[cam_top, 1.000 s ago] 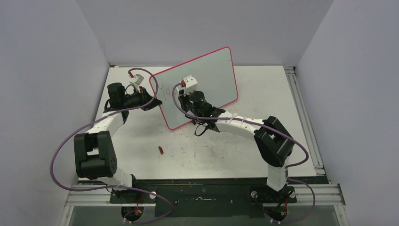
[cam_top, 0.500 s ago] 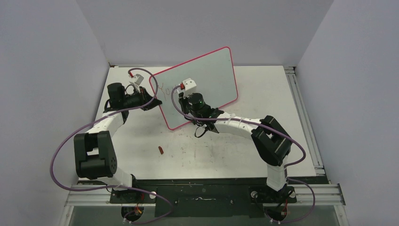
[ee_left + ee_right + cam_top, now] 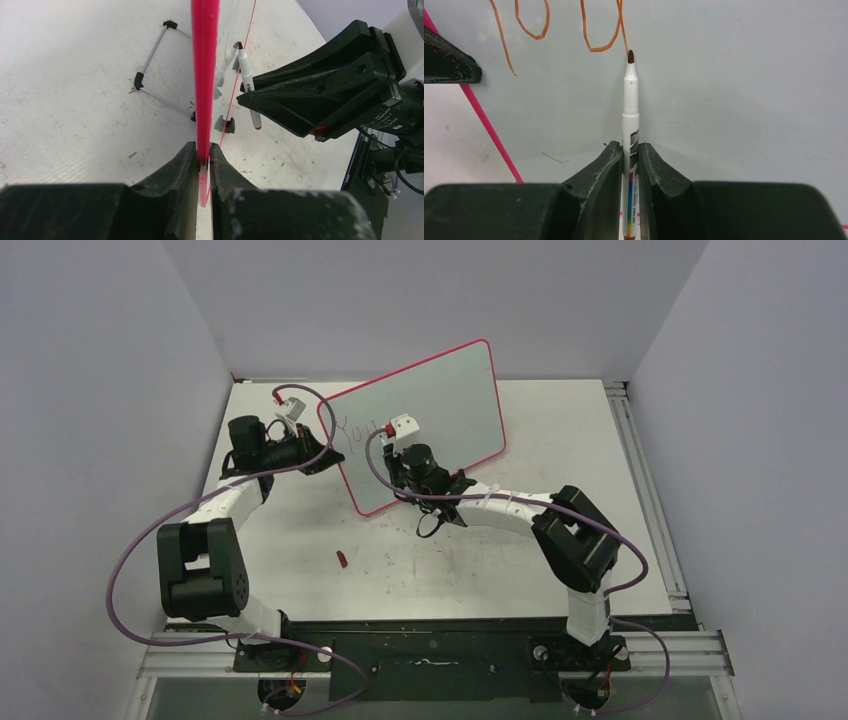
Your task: Write a sentence on the whiteboard
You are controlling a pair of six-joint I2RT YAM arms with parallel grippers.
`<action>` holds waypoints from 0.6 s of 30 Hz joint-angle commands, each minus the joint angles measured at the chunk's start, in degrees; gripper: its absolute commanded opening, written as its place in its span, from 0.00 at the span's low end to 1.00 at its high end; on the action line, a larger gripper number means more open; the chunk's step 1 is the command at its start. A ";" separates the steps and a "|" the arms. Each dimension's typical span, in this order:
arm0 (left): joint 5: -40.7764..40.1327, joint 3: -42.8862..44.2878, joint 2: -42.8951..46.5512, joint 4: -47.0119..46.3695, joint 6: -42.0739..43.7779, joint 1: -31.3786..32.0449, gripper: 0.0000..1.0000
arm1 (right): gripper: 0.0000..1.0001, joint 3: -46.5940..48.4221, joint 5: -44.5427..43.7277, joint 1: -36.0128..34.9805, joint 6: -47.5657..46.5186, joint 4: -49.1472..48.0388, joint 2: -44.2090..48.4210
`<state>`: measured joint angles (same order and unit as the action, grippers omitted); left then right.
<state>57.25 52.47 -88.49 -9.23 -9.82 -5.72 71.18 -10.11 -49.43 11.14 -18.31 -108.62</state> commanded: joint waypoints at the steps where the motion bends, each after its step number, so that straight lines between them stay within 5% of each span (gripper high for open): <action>1: -0.21 1.86 2.02 0.45 0.24 -0.01 0.00 | 0.05 -0.18 -2.95 0.81 0.42 -1.02 2.89; 18: -0.22 1.89 2.00 0.36 0.24 -0.04 0.00 | 0.05 3.55 -0.92 1.76 -2.52 -0.29 6.26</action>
<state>57.30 52.47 -88.29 -9.04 -9.80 -5.69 70.78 -11.60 -48.51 9.74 -17.89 -103.37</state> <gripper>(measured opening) 0.091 0.156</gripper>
